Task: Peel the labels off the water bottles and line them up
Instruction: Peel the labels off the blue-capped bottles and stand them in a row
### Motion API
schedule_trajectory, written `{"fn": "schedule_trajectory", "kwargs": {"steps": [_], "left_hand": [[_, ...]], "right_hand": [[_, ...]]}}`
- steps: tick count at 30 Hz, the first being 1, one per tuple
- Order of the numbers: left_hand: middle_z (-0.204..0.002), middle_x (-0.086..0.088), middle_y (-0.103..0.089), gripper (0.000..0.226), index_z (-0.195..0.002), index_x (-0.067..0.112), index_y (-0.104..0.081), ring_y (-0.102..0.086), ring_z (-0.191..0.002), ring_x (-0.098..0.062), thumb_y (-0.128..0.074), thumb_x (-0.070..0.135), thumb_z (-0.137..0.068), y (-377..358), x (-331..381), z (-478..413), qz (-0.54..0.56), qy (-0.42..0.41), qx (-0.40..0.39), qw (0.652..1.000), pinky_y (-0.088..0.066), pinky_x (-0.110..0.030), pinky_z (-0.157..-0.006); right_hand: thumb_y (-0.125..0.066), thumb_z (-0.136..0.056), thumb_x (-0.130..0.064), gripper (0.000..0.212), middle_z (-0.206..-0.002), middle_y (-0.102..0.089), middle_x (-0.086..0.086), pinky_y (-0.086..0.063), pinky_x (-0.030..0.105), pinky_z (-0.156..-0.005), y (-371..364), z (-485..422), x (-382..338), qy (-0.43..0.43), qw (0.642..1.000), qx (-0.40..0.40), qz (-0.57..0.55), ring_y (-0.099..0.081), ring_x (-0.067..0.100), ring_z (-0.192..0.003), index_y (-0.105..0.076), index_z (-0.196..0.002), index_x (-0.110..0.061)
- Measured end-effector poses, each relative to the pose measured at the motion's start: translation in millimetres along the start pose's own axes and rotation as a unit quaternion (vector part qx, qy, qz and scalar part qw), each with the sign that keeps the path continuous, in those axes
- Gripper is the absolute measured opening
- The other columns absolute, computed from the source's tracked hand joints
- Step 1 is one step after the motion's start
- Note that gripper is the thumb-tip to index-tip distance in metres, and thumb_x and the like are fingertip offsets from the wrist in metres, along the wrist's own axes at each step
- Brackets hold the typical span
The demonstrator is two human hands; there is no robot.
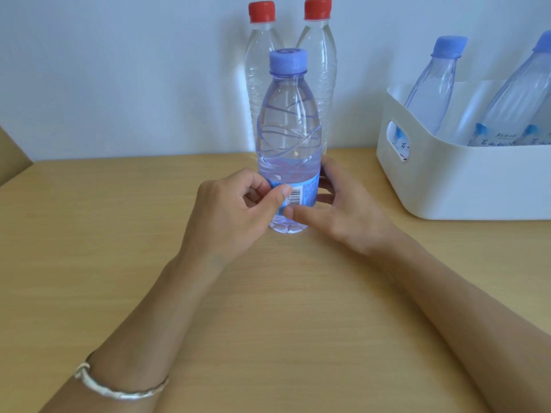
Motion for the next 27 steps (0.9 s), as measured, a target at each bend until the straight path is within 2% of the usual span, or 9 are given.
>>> {"fn": "schedule_trajectory", "kwargs": {"steps": [5,11,19,24,27], "left_hand": [[-0.051,0.012,-0.059,0.025,-0.064,0.020,-0.062,-0.051,-0.047,-0.004,-0.065,0.042,-0.074,-3.7,2.7,1.3,-0.008,0.003,0.025,1.000,-0.042,-0.013,-0.051],[-0.054,0.012,-0.062,0.025,-0.065,0.019,-0.062,-0.058,-0.053,-0.008,-0.063,0.041,-0.076,-5.3,5.2,2.4,-0.013,-0.007,0.029,0.999,-0.047,-0.019,-0.054],[-0.053,0.011,-0.061,0.014,-0.065,0.019,-0.061,-0.059,-0.057,-0.009,-0.061,0.029,-0.075,-5.5,7.5,3.3,-0.031,-0.034,0.031,0.998,-0.045,-0.017,-0.053],[-0.047,0.016,-0.052,0.009,-0.064,0.023,-0.056,-0.055,-0.054,-0.006,-0.060,0.028,-0.070,-6.1,7.8,3.2,-0.042,-0.038,0.031,0.998,-0.041,-0.013,-0.051],[-0.048,0.015,-0.052,0.011,-0.065,0.019,-0.057,-0.055,-0.055,-0.007,-0.060,0.029,-0.070,-6.4,7.5,2.8,-0.043,-0.044,0.029,0.998,-0.042,-0.016,-0.051]], "right_hand": [[-0.082,-0.072,-0.026,0.061,-0.110,-0.065,-0.020,-0.050,0.022,-0.090,-5.5,-0.3,-2.2,0.007,0.999,0.034,0.033,-0.060,-0.005,-0.104,-0.051,-0.123,-0.027],[-0.083,-0.070,-0.026,0.061,-0.107,-0.062,-0.026,-0.047,0.009,-0.083,-4.8,0.1,-4.5,0.003,0.998,0.040,0.040,-0.057,-0.011,-0.102,-0.046,-0.116,-0.038],[-0.082,-0.071,-0.031,0.059,-0.111,-0.063,-0.022,-0.048,0.016,-0.089,-4.0,1.2,-7.1,0.006,0.999,0.026,0.024,-0.058,-0.008,-0.106,-0.048,-0.119,-0.033],[-0.077,-0.077,-0.031,0.051,-0.113,-0.063,-0.023,-0.049,0.018,-0.091,-4.0,1.4,-7.4,0.005,0.999,0.021,0.024,-0.058,-0.007,-0.107,-0.049,-0.119,-0.032],[-0.075,-0.079,-0.030,0.048,-0.114,-0.063,-0.022,-0.049,0.018,-0.090,-3.4,1.3,-7.4,0.008,0.999,0.021,0.025,-0.058,-0.006,-0.108,-0.049,-0.120,-0.032]]}}
Point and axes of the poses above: each hand's wrist, its own z-axis away from the middle knuckle, its own y-axis out of the back of the hand, x = y × z, the point moved 1 cm from there along -z, towards the middle knuckle
